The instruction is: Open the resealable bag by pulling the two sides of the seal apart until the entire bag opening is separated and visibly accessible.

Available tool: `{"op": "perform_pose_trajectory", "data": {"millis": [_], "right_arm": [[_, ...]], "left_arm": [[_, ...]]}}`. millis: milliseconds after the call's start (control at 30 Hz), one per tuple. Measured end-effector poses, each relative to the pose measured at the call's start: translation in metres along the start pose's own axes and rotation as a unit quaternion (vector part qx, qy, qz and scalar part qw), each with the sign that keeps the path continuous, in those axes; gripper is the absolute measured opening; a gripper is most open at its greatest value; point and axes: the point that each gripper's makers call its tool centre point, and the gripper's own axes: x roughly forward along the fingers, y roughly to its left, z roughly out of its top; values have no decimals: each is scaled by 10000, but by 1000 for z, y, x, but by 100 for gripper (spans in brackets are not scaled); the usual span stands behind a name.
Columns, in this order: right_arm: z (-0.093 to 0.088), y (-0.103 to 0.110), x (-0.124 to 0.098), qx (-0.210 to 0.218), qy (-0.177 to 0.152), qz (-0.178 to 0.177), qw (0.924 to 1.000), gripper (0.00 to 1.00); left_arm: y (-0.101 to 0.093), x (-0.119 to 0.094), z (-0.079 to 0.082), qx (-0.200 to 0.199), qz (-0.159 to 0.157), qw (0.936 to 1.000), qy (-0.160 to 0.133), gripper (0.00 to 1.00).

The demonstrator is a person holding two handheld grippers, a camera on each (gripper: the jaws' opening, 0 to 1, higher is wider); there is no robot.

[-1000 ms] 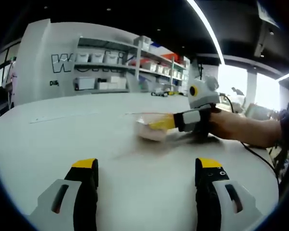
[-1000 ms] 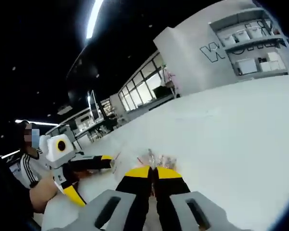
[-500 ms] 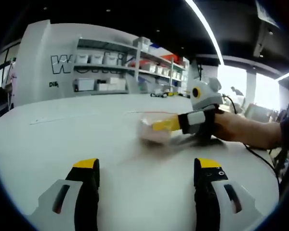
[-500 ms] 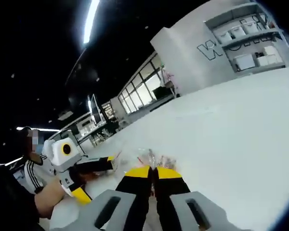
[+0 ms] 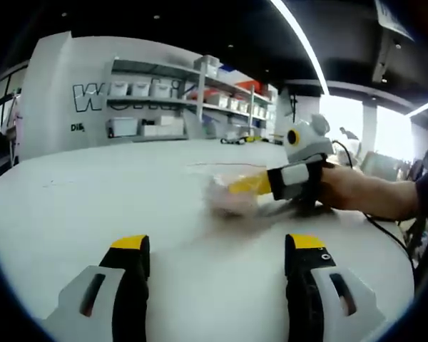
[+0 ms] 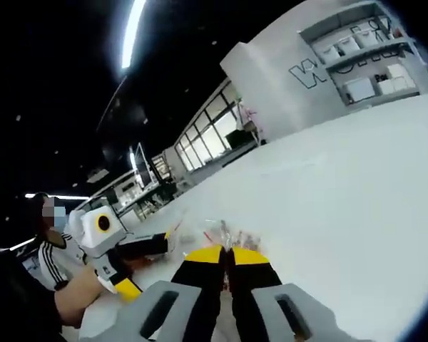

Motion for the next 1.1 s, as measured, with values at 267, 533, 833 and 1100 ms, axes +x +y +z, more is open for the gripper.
{"op": "perform_pose_trajectory", "data": {"millis": [267, 533, 833, 1100], "right_arm": [[0, 1, -2, 60, -46, -33, 10000, 0], [-1, 4, -6, 105, -76, -44, 9999, 0], [-6, 7, -14, 177, -78, -62, 9998, 0], [-8, 9, -18, 287, -104, -69, 9995, 0]], "left_arm": [[0, 0, 0, 15, 5, 10000, 2, 76], [-1, 1, 0, 31, 10, 10000, 4, 76], [-11, 1, 4, 15, -81, 9999, -122, 77], [-16, 2, 5, 23, -135, 9998, -165, 76]]}}
